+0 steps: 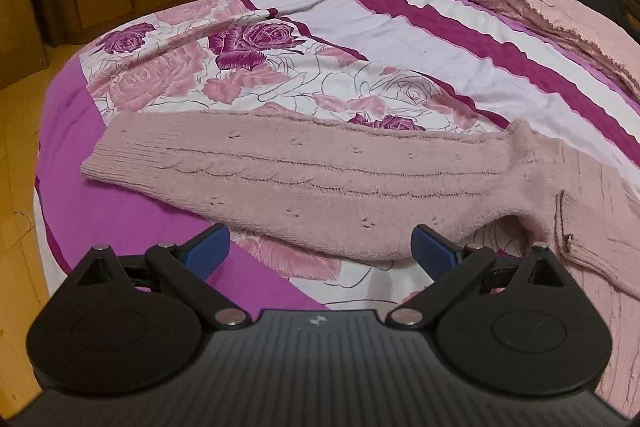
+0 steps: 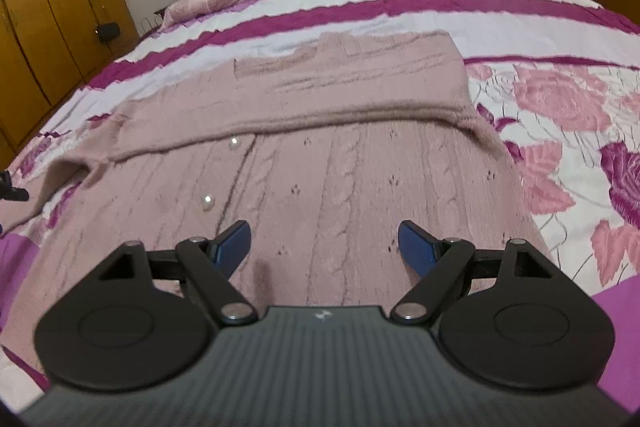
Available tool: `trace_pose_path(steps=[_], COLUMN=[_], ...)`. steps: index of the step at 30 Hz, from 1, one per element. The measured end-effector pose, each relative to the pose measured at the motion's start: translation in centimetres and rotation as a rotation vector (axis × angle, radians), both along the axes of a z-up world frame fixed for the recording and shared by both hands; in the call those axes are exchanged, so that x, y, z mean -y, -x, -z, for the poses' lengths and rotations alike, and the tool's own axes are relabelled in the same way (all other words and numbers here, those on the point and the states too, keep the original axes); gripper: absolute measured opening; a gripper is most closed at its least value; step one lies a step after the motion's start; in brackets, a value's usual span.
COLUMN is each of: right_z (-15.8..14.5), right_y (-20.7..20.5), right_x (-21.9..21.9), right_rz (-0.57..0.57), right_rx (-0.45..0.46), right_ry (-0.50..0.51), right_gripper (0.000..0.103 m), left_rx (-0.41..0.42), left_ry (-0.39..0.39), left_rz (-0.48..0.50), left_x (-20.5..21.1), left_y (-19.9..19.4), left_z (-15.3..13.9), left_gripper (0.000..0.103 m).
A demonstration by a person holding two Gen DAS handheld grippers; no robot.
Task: Fold small clothes
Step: 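Move the left tool toward the other sleeve cuff, then close the left tool on the sleeve cuff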
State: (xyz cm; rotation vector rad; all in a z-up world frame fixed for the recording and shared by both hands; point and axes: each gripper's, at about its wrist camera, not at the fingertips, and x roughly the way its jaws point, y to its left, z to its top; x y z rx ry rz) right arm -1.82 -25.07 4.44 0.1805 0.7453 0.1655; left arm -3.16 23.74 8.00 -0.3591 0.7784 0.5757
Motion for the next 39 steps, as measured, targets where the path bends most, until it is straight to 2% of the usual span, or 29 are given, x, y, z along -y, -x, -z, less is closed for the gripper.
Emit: trace_pose_path(steps=[9,15,18,21,25,28,29,30,31,32,33,35,39], right_z=[1.0,1.2,1.4,1.5,1.7,1.8,1.8,1.8,1.8,1.7,1.6,1.4,0.7], right_y=[-0.1,-0.1,0.0,0.0,0.1,0.0,0.0,-0.1,-0.1,-0.1,-0.1,0.0,0.4], right_x=[-0.4,-0.7,-0.8,-0.9,-1.1,-1.1,-1.1,-1.2,-1.2,-1.2,-1.1,-0.8,0.1], right_rz=[0.006,0.000,0.001,0.004,0.004,0.005,0.005,0.006,0.008,0.012,0.018,0.044,0.085], right_rx=[-0.013,-0.013,-0.011,-0.005,0.000,0.000,0.001,0.001,0.002,0.003,0.008,0.023,0.067], right_ry=[0.019,0.034,0.042,0.044,0.050,0.051,0.052,0.053,0.052,0.049,0.041,0.004,-0.068], right_gripper=[0.082,0.082,0.083,0.083,0.083,0.084,0.084,0.084,0.084,0.084,0.084,0.084,0.082], left_rx=[0.002,0.025,0.106,0.155,0.225,0.289,0.302,0.314,0.313,0.304,0.317,0.364,0.422], left_ry=[0.050,0.114,0.197,0.271,0.301,0.302,0.291,0.275,0.255,0.250,0.265,0.291,0.211], left_rz=[-0.011,-0.021,-0.025,-0.076,-0.146,-0.142,-0.133,-0.124,-0.106,-0.089,-0.081,-0.082,-0.055], left_x=[-1.0,-1.9,-3.0,-4.6,-6.1,-6.8,-7.1,-7.2,-7.4,-7.7,-8.1,-8.9,-9.7], left_y=[-0.6,-0.6,-0.7,-1.4,-2.3,-3.2,-3.5,-3.6,-3.9,-4.1,-4.1,-3.8,-3.4], left_z=[0.9,1.6,2.2,3.1,3.6,3.8,3.6,3.4,3.1,2.9,2.7,2.2,-0.6], left_gripper=[0.100,0.100,0.100,0.101,0.101,0.101,0.096,0.076,0.060,0.033,0.026,0.021,0.017])
